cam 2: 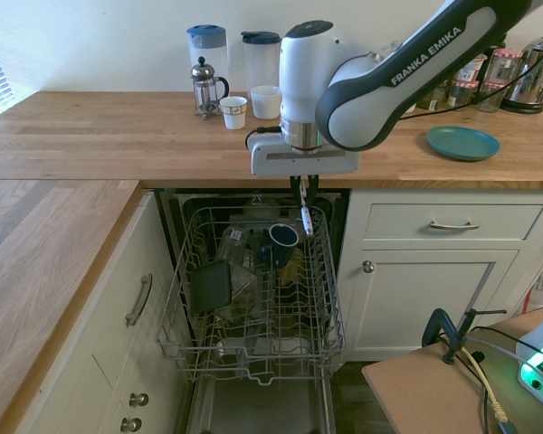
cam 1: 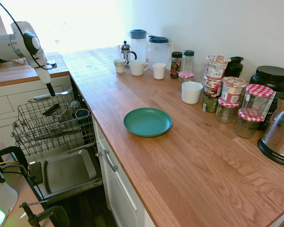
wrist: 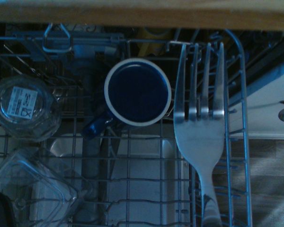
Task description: Put the fork in the dishwasher
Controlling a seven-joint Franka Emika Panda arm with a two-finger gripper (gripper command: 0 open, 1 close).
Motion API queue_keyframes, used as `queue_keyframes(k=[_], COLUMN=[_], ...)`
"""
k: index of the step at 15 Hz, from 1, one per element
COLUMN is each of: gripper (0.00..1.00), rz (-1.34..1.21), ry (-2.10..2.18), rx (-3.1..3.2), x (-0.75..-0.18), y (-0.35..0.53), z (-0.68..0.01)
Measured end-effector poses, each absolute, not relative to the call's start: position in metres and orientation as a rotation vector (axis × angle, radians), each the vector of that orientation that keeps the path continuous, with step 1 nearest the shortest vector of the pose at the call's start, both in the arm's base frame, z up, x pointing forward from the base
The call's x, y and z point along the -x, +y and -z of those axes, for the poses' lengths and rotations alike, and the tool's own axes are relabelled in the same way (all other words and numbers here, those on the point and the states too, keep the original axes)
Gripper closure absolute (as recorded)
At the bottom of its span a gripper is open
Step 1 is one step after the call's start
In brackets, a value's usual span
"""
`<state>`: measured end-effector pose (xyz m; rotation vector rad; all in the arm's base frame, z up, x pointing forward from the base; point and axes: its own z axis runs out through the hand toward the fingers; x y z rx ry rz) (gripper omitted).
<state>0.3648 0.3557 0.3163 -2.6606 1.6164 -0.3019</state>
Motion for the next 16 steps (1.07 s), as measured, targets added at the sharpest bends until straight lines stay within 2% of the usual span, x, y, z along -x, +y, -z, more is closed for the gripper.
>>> queue_keyframes(k=[8,16], gripper=[1.00,1.00], rz=[0.228,0.136], ry=[1.610,1.622], rx=[2.713,2.700], x=[-0.368,-0.370], y=[0.364,0.378], z=[-0.212,-0.143])
